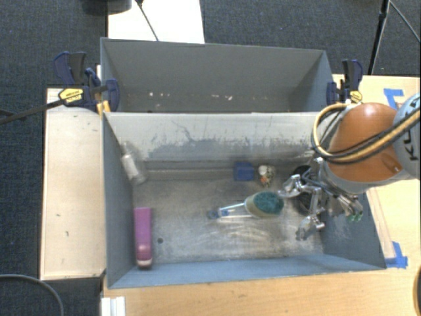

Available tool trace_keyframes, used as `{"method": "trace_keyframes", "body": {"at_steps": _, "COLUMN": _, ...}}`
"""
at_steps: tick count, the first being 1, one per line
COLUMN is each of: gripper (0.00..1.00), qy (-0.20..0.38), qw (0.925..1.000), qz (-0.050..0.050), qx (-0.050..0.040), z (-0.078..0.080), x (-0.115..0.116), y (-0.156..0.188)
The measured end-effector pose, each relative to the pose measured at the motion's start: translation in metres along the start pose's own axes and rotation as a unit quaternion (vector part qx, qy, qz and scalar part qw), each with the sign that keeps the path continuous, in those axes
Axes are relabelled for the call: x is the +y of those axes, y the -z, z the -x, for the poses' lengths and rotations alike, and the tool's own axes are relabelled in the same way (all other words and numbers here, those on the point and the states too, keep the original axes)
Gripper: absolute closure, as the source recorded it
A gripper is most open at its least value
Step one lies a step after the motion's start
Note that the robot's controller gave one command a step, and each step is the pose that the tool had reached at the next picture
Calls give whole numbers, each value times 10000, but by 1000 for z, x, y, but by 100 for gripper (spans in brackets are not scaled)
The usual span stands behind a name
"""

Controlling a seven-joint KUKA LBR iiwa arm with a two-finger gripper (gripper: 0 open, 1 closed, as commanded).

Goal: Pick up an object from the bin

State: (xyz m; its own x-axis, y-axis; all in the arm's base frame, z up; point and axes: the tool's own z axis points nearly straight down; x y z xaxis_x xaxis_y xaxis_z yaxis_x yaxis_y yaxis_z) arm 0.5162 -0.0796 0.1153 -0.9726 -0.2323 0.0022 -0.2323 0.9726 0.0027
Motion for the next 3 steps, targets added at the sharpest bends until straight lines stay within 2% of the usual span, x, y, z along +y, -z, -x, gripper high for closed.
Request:
{"method": "trace_keyframes", "body": {"at_steps": 1, "gripper": 0, "qy": 285, "qw": 9996, "qz": -14, "qx": -52, "z": 47, "x": 32, "y": -23}}
{"method": "trace_keyframes", "body": {"at_steps": 2, "gripper": 0, "qy": 590, "qw": 9983, "qz": -1, "qx": -3, "z": 0, "x": 76, "y": -22}}
{"method": "trace_keyframes", "body": {"at_steps": 3, "gripper": 100, "qy": 604, "qw": 9982, "qz": -14, "qx": -20, "z": 1, "x": 74, "y": -22}}
